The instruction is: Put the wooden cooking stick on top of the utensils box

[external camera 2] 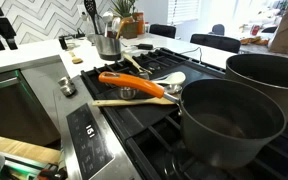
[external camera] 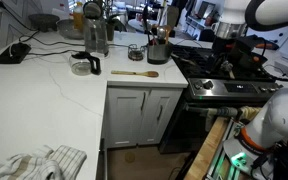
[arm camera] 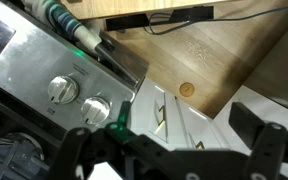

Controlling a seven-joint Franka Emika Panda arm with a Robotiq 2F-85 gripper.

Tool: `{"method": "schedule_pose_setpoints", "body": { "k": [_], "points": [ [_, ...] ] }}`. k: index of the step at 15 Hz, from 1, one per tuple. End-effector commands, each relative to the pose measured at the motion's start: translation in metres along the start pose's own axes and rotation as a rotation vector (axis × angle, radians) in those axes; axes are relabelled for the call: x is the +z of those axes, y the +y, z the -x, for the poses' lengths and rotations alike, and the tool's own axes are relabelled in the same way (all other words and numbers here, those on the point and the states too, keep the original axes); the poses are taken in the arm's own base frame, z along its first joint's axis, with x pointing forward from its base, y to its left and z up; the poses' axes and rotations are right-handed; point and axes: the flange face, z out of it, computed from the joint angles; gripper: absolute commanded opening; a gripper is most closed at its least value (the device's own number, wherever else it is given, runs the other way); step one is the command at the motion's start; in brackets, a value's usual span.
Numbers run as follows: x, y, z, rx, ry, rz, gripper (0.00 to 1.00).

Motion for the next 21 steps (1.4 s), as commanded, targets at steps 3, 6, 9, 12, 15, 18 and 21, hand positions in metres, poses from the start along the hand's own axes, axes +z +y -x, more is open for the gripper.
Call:
{"method": "schedule_pose_setpoints", "body": {
  "k": [3,6,9,12,15,18,21],
  "points": [
    [0.0,0.0,0.0,0.0,-0.001,0.0,1.0],
    [0.0,0.0,0.0,0.0,-0.001,0.0,1.0],
    [0.0,0.0,0.0,0.0,-0.001,0.0,1.0],
    [-0.014,0.029,-0.021,-0.028,0.063,-0.03,1.0],
    [-0.034,0.07,-0.042,-0.09,0.113,-0.047,1.0],
    [-0.043,0.122,-0.06,-0.197,0.095,-0.036,1.0],
    [-0.042,0.177,-0.075,-0.343,0.087,-0.035,1.0]
  ]
}}
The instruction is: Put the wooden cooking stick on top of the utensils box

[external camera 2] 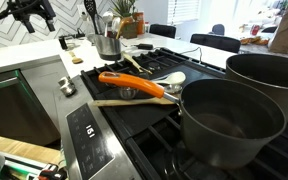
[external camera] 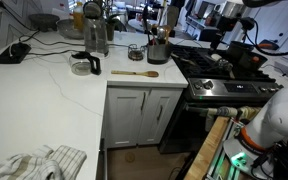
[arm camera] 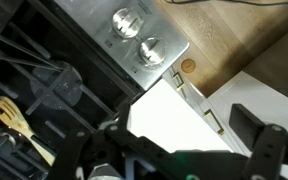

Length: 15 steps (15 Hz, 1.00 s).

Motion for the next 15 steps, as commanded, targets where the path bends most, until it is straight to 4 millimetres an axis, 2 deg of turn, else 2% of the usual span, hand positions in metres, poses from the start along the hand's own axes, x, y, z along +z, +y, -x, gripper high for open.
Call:
{"method": "schedule_pose_setpoints", "body": {
  "k": [1,7,8,9,11,15],
  "points": [
    [0.004,0.066,-0.009,-0.143,-0.046,0.001,1.0],
    [0.014,0.178,-0.007,-0.208,0.013,-0.016,1.0],
    [0.013,0.188,-0.008,-0.206,0.056,-0.041,1.0],
    [0.01,0.162,0.0,-0.195,0.022,-0.016,1.0],
    [0.012,0.182,-0.002,-0.195,0.042,-0.034,1.0],
    [0.012,0.184,-0.008,-0.194,0.044,-0.036,1.0]
  ]
}}
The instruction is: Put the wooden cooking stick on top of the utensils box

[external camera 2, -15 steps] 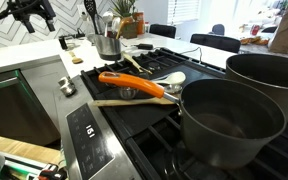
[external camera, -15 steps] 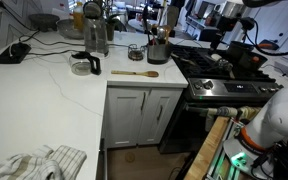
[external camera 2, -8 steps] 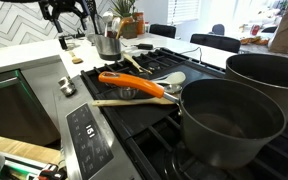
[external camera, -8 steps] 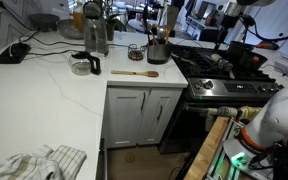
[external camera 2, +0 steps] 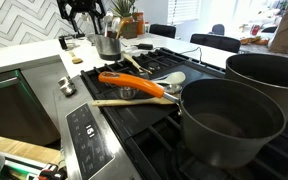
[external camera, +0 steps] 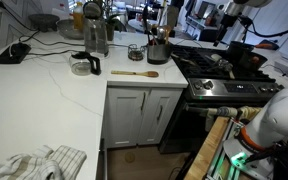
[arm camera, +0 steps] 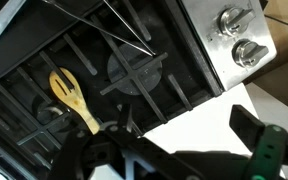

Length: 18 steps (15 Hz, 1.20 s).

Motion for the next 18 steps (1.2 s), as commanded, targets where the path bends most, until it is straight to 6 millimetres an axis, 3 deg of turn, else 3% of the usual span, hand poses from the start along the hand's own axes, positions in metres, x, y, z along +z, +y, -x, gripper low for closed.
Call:
{"method": "schedule_pose_setpoints", "body": {
  "k": [1,2,4,7,12,18],
  "points": [
    [-0.001,0.001,0.0,0.0,0.0,-0.001,1.0],
    [-0.001,0.001,0.0,0.0,0.0,-0.001,1.0],
    [0.003,0.008,-0.019,0.03,-0.004,-0.016,1.0],
    [0.018,0.022,-0.059,-0.052,0.003,-0.058,1.0],
    [0.058,0.055,-0.12,-0.155,-0.01,-0.07,1.0],
    [0.106,0.1,-0.158,-0.22,0.029,-0.079,1.0]
  ]
}}
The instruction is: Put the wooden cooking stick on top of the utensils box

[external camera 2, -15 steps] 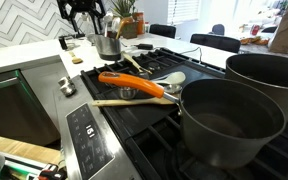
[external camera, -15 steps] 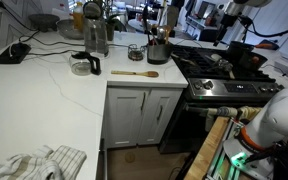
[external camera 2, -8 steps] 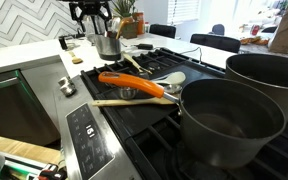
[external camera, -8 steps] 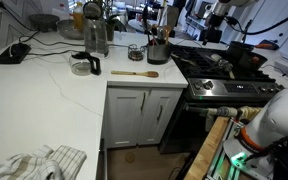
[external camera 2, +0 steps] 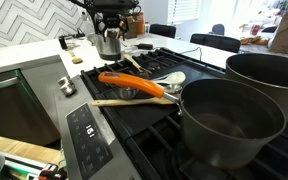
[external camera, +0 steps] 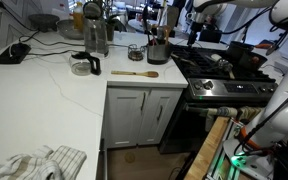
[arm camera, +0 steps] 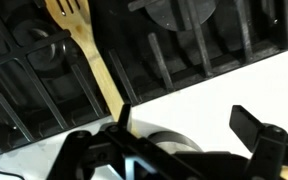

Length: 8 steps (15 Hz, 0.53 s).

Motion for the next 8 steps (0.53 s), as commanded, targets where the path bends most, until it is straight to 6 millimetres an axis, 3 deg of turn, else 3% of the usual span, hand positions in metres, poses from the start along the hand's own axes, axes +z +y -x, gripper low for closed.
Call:
{"method": "schedule_pose_setpoints", "body": {
  "k": [1,4,5,8],
  "points": [
    [0.024,0.043,-0.006,-0.029,0.074,-0.02,1.0],
    [0.03,0.058,-0.007,-0.01,0.152,-0.076,1.0],
    [0.029,0.044,-0.008,-0.009,0.101,-0.04,1.0],
    [0.031,0.055,-0.008,0.003,0.128,-0.051,1.0]
  ]
}}
